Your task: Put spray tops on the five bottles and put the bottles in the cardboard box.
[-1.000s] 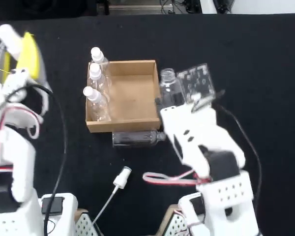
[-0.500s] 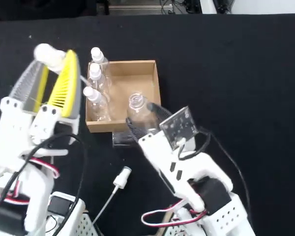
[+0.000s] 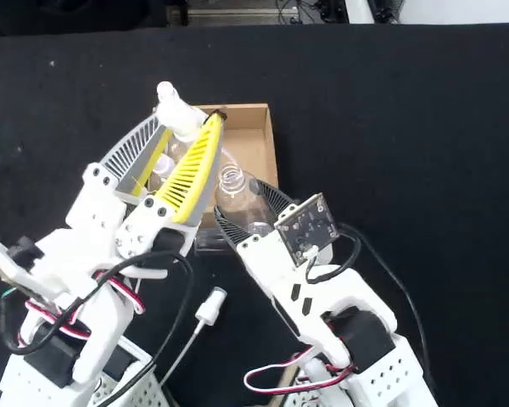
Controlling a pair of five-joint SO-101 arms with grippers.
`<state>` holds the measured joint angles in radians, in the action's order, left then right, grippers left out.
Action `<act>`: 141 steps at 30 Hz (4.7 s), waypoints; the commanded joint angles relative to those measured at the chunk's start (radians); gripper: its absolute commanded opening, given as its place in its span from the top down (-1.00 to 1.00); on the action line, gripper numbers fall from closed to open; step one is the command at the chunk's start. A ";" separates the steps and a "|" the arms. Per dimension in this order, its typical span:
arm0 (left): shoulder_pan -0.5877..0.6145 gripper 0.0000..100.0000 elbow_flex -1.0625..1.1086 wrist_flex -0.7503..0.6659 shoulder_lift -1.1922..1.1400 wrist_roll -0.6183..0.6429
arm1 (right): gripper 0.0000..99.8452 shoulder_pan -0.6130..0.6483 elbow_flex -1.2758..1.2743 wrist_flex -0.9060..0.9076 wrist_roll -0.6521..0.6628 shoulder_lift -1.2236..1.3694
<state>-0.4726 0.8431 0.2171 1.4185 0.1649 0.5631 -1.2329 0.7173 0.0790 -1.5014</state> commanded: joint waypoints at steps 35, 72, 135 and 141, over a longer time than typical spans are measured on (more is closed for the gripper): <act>-0.058 0.75 -0.033 0.081 0.023 -0.031 | 0.98 0.014 -0.008 -0.031 -0.002 -0.022; -0.038 0.51 -0.357 0.568 -0.201 -0.023 | 0.98 0.012 -0.015 -0.157 -0.005 -0.022; 0.955 0.51 0.785 -0.087 -0.193 -0.021 | 0.98 -1.152 -0.074 -1.751 -0.003 1.351; 0.955 0.51 0.785 -0.087 -0.193 -0.021 | 0.98 -1.201 -0.065 -2.004 -0.005 1.580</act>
<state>0.4803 1.6364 0.1527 1.2175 0.1450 -0.6030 -1.3218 -1.1669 0.0775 0.0176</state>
